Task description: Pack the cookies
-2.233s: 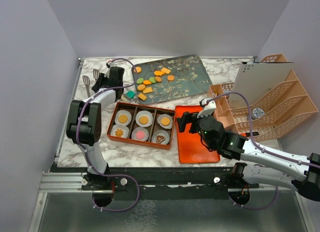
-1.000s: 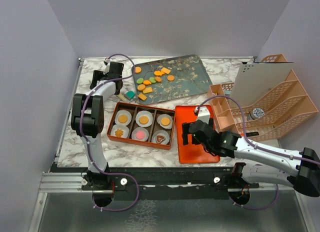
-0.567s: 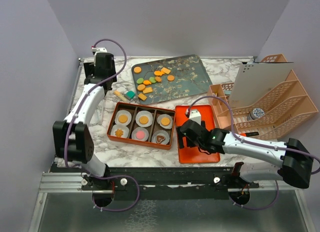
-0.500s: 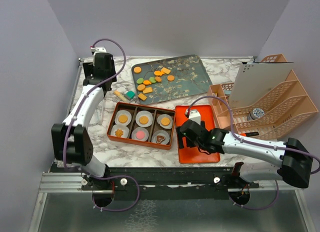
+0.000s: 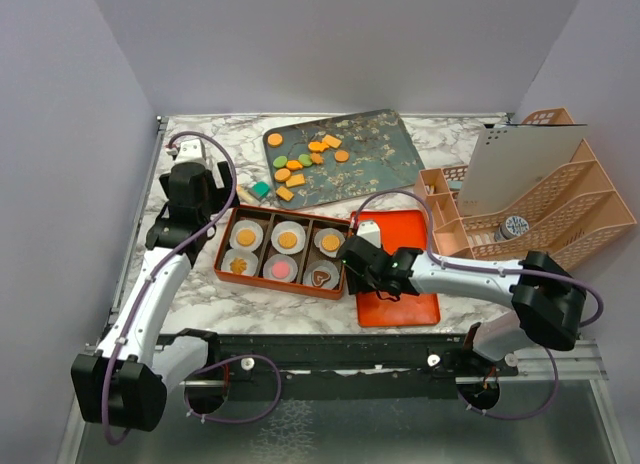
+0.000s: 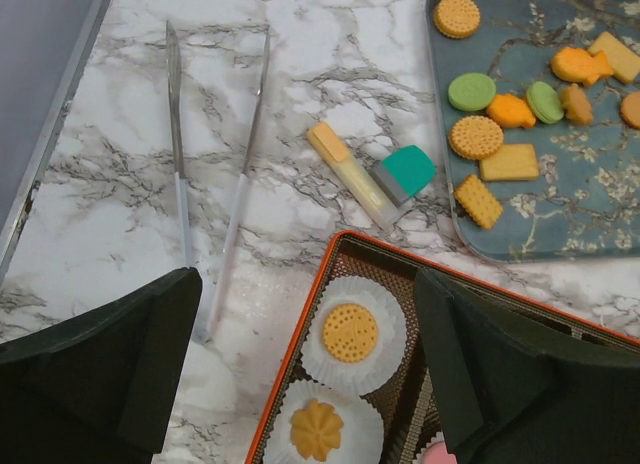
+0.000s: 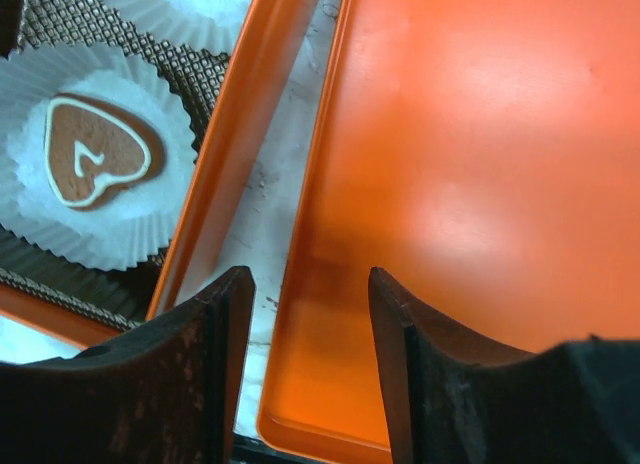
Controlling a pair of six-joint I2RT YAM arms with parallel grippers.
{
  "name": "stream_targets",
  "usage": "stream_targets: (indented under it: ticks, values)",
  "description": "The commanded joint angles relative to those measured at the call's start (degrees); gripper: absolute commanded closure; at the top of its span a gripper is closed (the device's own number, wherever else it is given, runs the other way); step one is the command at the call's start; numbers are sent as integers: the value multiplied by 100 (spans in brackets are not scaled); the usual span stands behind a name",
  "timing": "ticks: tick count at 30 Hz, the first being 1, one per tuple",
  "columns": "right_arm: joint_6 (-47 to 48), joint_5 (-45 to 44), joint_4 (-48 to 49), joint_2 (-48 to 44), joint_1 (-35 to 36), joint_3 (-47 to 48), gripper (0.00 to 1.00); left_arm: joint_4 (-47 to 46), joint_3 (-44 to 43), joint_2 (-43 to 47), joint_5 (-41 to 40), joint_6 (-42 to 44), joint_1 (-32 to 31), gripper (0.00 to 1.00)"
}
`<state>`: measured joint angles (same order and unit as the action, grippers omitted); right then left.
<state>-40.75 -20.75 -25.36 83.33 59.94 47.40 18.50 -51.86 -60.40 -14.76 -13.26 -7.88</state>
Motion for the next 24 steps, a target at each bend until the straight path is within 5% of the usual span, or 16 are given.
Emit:
stream_targets:
  ticks: [1,17,24]
  values:
    - [-372,1,28,366,25,295,48,-184,60,322,45,-20,-300,4]
    - [-899,-417,49,1528,-56,735,73,-225,155,496,-24,60,-925,4]
    - [-1086,-542,215,848,-62,365,100,-352,217,457,616,-132,-948,4]
